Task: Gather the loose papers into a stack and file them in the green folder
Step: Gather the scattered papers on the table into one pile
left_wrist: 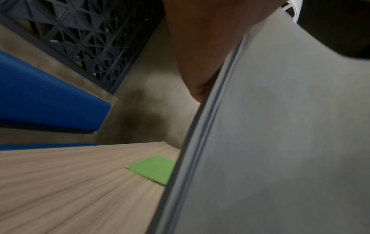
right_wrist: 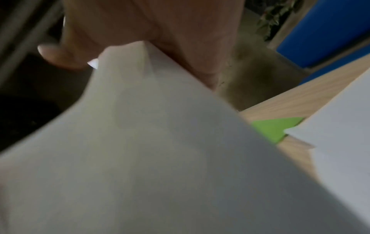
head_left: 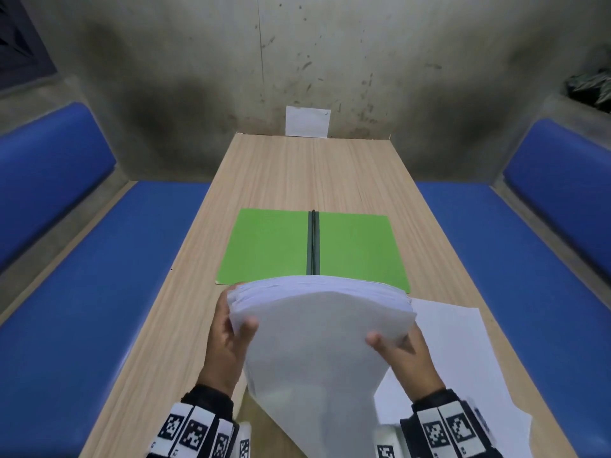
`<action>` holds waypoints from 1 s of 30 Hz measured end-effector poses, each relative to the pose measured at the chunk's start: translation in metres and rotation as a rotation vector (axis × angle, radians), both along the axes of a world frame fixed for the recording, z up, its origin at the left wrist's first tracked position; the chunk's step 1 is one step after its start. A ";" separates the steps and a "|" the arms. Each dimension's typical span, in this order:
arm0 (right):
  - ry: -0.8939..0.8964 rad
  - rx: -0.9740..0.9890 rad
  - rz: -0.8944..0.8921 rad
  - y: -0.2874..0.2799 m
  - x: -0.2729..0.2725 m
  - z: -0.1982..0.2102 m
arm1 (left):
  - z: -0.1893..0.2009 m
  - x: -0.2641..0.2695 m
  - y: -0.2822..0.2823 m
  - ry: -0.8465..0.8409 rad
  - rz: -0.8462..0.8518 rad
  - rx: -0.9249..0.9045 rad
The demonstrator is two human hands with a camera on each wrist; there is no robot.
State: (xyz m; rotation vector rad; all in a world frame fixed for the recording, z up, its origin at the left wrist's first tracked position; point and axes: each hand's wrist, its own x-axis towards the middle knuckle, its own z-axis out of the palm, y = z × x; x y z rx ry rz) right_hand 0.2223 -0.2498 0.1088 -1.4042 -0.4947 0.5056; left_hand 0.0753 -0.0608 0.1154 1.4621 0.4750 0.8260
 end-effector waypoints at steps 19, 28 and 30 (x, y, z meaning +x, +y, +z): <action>-0.299 -1.275 0.215 0.006 0.027 -0.095 | -0.034 -0.045 0.057 0.360 0.248 -0.418; -0.292 -1.191 0.075 -0.001 0.042 -0.101 | -0.072 -0.083 0.050 0.378 0.290 -0.566; -0.210 -1.153 -0.033 -0.020 0.064 -0.095 | -0.081 -0.086 0.045 0.391 0.310 -0.573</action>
